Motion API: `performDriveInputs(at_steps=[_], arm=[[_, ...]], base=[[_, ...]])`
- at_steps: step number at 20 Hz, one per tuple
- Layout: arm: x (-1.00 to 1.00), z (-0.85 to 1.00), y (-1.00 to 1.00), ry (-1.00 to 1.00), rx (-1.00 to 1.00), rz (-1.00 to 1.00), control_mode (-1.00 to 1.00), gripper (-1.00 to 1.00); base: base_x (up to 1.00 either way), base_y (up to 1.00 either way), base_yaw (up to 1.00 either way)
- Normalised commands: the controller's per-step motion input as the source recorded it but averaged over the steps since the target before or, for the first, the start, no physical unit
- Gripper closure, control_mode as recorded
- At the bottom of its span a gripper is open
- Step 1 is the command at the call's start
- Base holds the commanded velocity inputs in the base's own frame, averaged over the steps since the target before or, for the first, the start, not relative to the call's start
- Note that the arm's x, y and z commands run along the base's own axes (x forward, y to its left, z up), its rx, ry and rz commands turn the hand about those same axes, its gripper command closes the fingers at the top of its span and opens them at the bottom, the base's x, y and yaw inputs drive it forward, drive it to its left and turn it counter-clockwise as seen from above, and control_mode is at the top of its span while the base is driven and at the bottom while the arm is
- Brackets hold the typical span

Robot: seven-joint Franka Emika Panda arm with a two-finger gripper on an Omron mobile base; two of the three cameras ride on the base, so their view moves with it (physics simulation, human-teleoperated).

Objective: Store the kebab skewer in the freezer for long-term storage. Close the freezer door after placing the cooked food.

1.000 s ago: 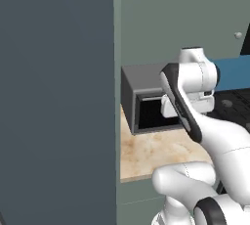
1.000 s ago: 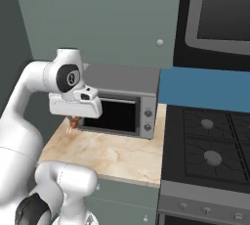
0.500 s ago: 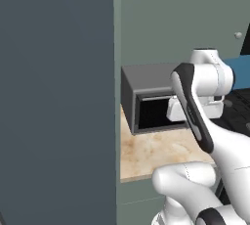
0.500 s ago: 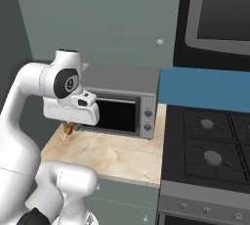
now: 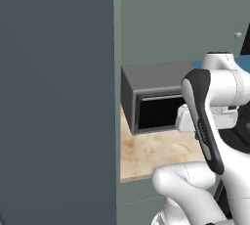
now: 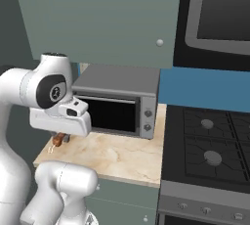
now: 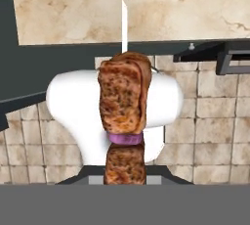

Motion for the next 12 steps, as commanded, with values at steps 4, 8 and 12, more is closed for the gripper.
performDriveInputs(at_steps=[4,8,12], arm=[[-0.06,0.0,0.0,0.06,0.0,0.0,-1.0,1.0],[0.0,-0.01,0.0,0.06,0.0,0.0,-1.0,1.0],[0.0,0.0,0.0,0.0,0.0,0.0,-1.0,1.0]], base=[[0.0,0.0,0.0],[0.0,0.0,0.0],[0.0,0.0,0.0]])
